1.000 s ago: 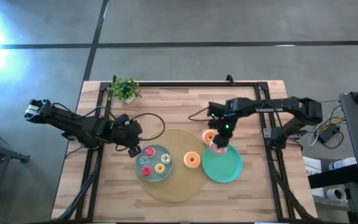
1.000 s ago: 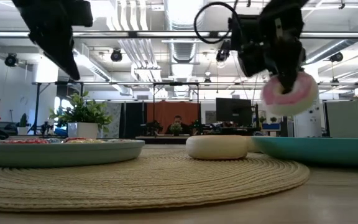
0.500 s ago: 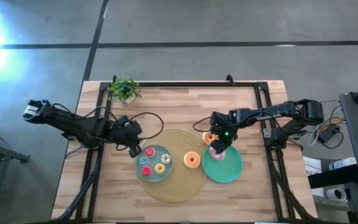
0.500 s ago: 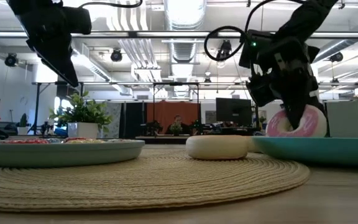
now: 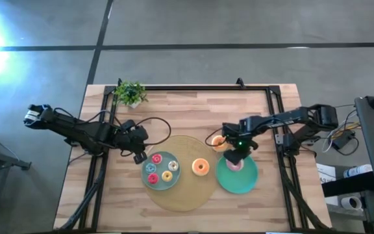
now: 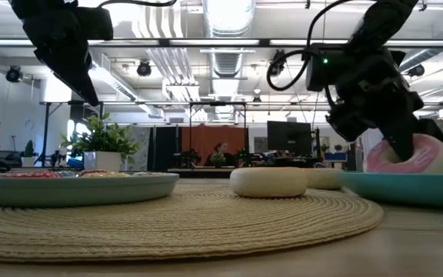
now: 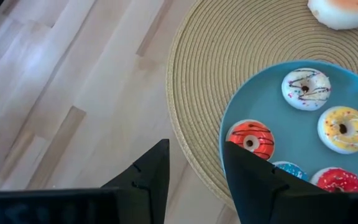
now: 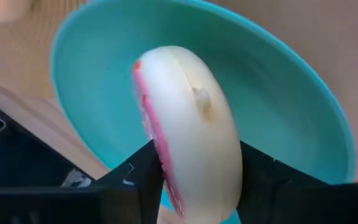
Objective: Pick & Place donuts
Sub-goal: Put the large pink donut on the green plate
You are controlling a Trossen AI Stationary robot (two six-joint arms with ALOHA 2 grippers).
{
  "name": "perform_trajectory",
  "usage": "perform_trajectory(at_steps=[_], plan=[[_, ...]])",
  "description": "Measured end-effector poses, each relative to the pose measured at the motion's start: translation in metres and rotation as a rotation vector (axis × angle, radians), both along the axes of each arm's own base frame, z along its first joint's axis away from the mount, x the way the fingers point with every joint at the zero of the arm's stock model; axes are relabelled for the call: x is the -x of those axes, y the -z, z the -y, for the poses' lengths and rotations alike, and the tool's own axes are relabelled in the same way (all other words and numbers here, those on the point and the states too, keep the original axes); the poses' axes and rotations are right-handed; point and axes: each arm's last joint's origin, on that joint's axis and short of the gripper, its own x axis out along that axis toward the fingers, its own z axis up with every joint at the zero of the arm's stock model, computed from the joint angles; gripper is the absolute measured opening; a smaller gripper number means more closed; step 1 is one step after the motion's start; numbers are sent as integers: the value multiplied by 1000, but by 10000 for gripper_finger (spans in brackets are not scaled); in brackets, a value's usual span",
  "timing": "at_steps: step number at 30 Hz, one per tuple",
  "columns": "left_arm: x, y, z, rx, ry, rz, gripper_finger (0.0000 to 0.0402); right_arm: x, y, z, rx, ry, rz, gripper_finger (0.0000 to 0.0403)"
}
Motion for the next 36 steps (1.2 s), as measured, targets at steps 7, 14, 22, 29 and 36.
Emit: perform_trajectory(at_steps=[7,14,22,29,36], plan=[[0,1,0,-11,16,-8,124,3,-8,-1,-2,28,8,151],[0,1,0,-15,22,-11,124,14,-14,-2,-9,25,-58,152],[0,1,0,-29,40,-19,124,16,-29,-2,19,19,59,149],[0,1,0,-30,39,-18,124,12,-36,-2,8,39,134,113],[0,1,0,-28,37,-18,124,6,-22,-5,-42,-8,138,83]])
